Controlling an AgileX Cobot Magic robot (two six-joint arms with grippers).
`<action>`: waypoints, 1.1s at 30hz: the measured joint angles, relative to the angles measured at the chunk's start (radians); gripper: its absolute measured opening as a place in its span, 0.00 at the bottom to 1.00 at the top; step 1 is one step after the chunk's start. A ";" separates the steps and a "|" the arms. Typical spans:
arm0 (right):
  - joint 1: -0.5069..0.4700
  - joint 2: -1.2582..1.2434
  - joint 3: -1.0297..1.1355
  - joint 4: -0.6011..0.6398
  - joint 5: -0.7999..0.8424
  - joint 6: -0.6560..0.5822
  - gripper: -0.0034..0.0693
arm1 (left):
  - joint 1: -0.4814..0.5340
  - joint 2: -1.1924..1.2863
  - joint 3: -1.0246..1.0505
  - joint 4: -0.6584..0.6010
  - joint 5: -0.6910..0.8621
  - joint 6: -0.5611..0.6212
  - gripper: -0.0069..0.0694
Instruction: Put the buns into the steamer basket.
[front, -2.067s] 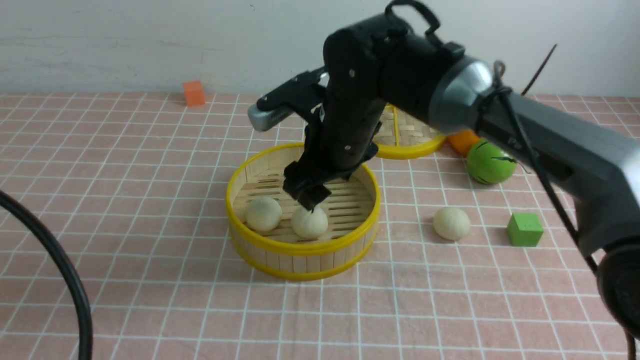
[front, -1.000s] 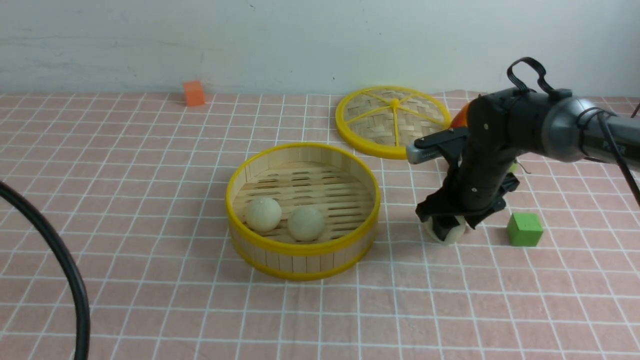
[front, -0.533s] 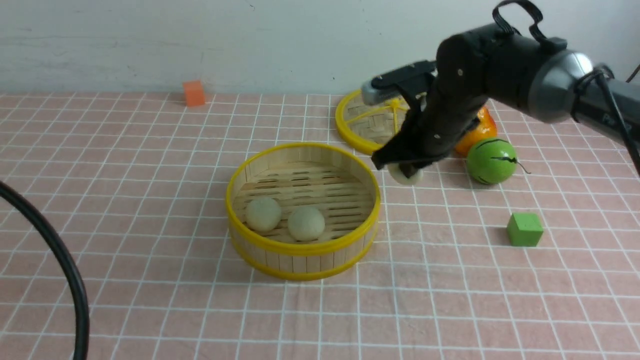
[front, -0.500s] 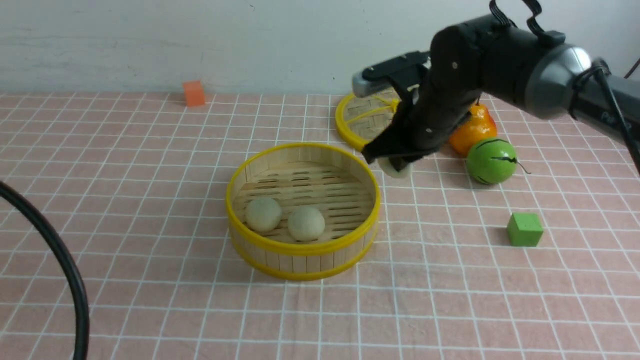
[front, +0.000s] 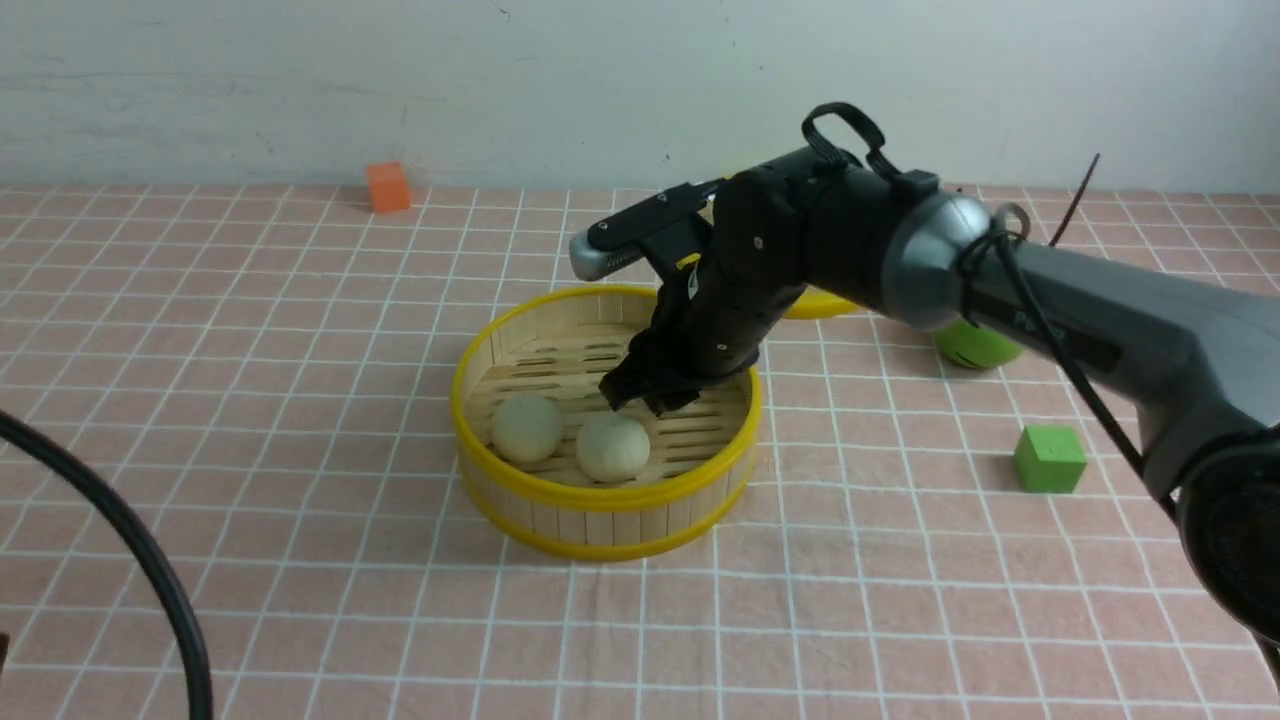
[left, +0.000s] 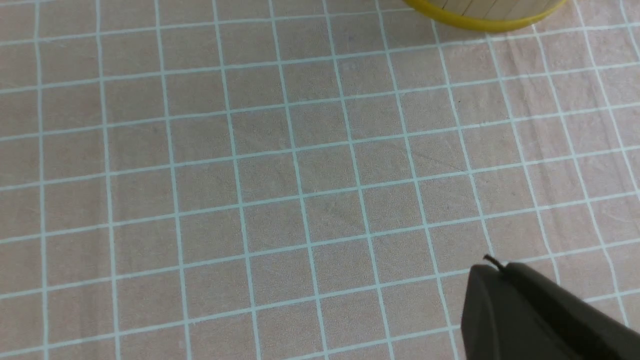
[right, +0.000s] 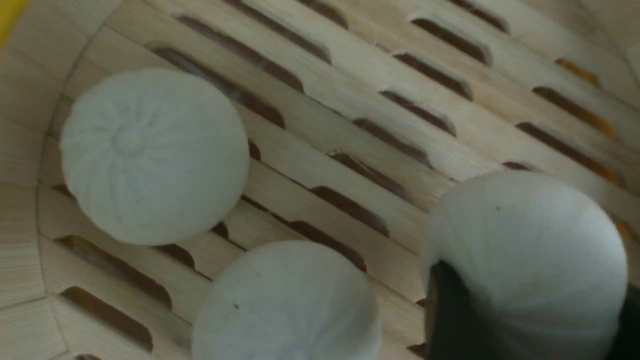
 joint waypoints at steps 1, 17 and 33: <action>0.000 0.000 0.000 0.000 -0.001 0.008 0.63 | 0.000 -0.026 0.048 0.000 -0.031 0.000 0.07; 0.000 -0.310 -0.170 -0.046 0.446 -0.010 0.58 | 0.000 -0.268 0.168 -0.002 -0.033 -0.001 0.09; 0.000 -0.968 0.472 0.072 0.310 -0.058 0.02 | 0.000 -0.268 0.169 -0.003 -0.033 -0.001 0.11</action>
